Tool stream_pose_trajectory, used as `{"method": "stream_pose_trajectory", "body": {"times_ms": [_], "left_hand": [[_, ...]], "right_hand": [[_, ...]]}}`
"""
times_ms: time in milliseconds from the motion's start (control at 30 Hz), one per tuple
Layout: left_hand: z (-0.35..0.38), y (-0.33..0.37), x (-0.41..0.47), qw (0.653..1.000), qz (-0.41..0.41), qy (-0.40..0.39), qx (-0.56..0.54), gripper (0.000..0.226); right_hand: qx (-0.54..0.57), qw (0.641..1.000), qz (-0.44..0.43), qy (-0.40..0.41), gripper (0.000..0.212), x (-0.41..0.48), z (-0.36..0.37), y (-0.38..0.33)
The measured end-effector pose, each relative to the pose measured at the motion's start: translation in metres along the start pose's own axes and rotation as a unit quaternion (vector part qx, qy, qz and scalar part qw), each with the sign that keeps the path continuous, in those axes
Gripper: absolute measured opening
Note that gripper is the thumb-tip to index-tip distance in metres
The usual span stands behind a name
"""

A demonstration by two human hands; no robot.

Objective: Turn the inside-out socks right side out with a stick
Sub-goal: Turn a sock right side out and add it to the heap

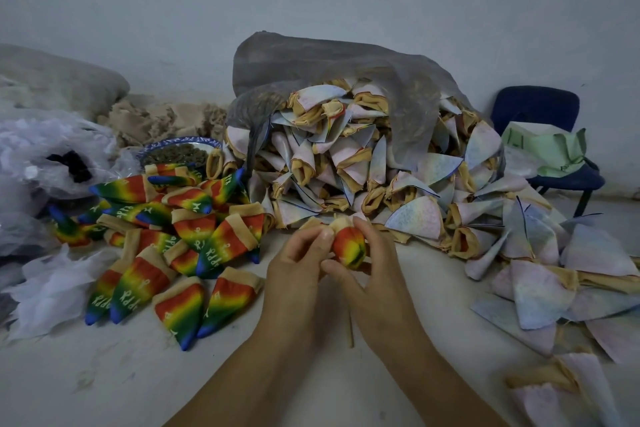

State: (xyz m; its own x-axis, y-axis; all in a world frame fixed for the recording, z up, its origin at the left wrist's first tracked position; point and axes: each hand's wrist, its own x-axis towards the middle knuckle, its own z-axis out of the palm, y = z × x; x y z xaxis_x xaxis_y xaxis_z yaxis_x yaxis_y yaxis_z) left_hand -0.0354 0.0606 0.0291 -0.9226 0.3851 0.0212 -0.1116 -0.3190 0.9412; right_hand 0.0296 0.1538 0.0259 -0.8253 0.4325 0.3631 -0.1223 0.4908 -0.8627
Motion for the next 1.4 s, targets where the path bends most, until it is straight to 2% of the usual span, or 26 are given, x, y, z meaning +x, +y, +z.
{"method": "stream_pose_trajectory", "body": {"times_ms": [133,200,333,500,533,633,700,833,900,1000,1067,1133,1267,1333,1400], "left_hand": [[-0.001,0.0,-0.001,0.998,0.036,-0.014,0.046,0.009],[-0.001,0.001,-0.001,0.992,0.082,-0.012,0.094,0.015],[0.002,0.003,-0.002,0.978,0.144,-0.007,0.149,0.02],[0.0,0.005,-0.002,0.958,0.165,-0.01,0.233,0.008],[-0.001,0.005,-0.001,0.961,0.159,-0.017,0.225,0.007],[-0.004,0.006,0.001,0.958,0.128,-0.099,0.239,0.03],[-0.004,0.006,0.001,0.943,0.133,-0.135,0.274,0.025],[-0.006,0.002,0.005,0.927,0.179,-0.082,0.32,0.008],[-0.01,0.001,0.009,0.938,0.16,-0.035,0.305,0.006],[-0.02,0.003,0.019,0.955,0.117,0.055,0.267,0.008],[-0.024,0.002,0.024,0.952,0.11,0.09,0.272,0.006],[-0.026,0.001,0.026,0.948,0.112,0.101,0.279,0.005],[-0.028,-0.004,0.029,0.935,0.126,0.079,0.322,0.007],[-0.029,-0.006,0.029,0.928,0.119,0.055,0.347,0.009],[-0.03,-0.008,0.03,0.921,0.116,0.039,0.369,0.014]], "right_hand": [[-0.043,0.999,-0.026,-0.005,0.06,0.002,-0.004,-0.001],[-0.047,0.999,-0.011,-0.007,0.056,0.003,-0.007,-0.001],[-0.021,1.0,0.01,-0.012,0.031,0.003,-0.007,-0.004],[0.03,0.999,0.024,-0.004,0.028,0.002,-0.012,-0.002],[0.041,0.999,0.031,-0.002,0.028,0.002,-0.013,-0.001],[0.059,0.997,0.042,-0.006,0.031,0.001,-0.015,0.003],[0.063,0.997,0.048,-0.011,0.034,0.001,-0.014,0.006],[0.054,0.995,0.084,-0.014,0.043,0.002,-0.012,0.01],[0.044,0.994,0.098,0.02,0.046,0.006,-0.016,0.011],[-0.066,0.989,0.048,0.127,0.03,0.025,-0.036,0.015],[-0.146,0.977,0.018,0.156,0.016,0.042,-0.052,0.017],[-0.219,0.967,0.008,0.13,0.015,0.057,-0.059,0.024],[-0.312,0.948,-0.066,0.005,0.04,0.062,-0.042,0.034],[-0.409,0.904,-0.09,-0.086,0.056,0.057,-0.031,0.043],[-0.475,0.87,-0.086,-0.098,0.056,0.052,-0.028,0.053]]}}
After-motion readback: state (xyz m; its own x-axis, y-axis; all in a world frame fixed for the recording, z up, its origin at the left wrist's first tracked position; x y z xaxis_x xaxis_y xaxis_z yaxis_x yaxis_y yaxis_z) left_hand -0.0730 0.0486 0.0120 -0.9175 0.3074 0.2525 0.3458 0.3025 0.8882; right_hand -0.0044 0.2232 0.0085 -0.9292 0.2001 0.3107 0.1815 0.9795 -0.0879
